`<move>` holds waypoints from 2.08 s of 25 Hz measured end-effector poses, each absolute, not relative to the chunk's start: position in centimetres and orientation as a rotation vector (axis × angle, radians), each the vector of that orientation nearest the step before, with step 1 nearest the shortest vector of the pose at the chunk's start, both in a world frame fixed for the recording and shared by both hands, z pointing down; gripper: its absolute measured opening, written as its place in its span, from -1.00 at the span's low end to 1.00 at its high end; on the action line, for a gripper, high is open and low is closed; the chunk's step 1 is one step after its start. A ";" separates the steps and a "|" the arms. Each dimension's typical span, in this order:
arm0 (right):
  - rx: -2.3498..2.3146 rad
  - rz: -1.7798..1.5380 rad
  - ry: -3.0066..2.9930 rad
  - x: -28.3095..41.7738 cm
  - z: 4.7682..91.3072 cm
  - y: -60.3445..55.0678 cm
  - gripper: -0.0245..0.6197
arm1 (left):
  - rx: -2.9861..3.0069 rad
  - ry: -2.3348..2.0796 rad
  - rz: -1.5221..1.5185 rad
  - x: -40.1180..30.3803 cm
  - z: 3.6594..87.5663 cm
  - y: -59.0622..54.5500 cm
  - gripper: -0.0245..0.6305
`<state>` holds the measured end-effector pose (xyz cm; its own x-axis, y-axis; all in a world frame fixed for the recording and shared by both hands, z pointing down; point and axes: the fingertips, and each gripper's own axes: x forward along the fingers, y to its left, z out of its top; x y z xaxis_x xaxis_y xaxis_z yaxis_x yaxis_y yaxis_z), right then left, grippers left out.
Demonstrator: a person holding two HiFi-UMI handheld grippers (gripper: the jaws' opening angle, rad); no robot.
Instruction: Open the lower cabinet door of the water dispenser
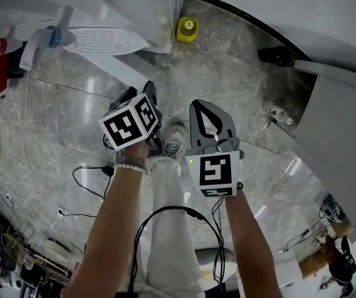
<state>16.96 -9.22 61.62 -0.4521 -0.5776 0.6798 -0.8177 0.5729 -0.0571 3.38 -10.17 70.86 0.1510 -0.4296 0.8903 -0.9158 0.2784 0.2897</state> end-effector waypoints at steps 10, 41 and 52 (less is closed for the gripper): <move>1.088 0.488 -2.193 15.3 61.4 -8.5 -0.91 | 1.409 -1.427 0.653 1.7 70.9 -8.0 -0.32; 1.018 0.442 -2.196 8.6 60.9 -5.3 -0.91 | 1.362 -1.462 0.740 -9.2 70.9 0.8 -0.32; 0.992 0.420 -2.190 6.5 60.8 -4.4 -0.91 | 1.322 -1.506 0.729 -13.2 70.9 2.4 -0.34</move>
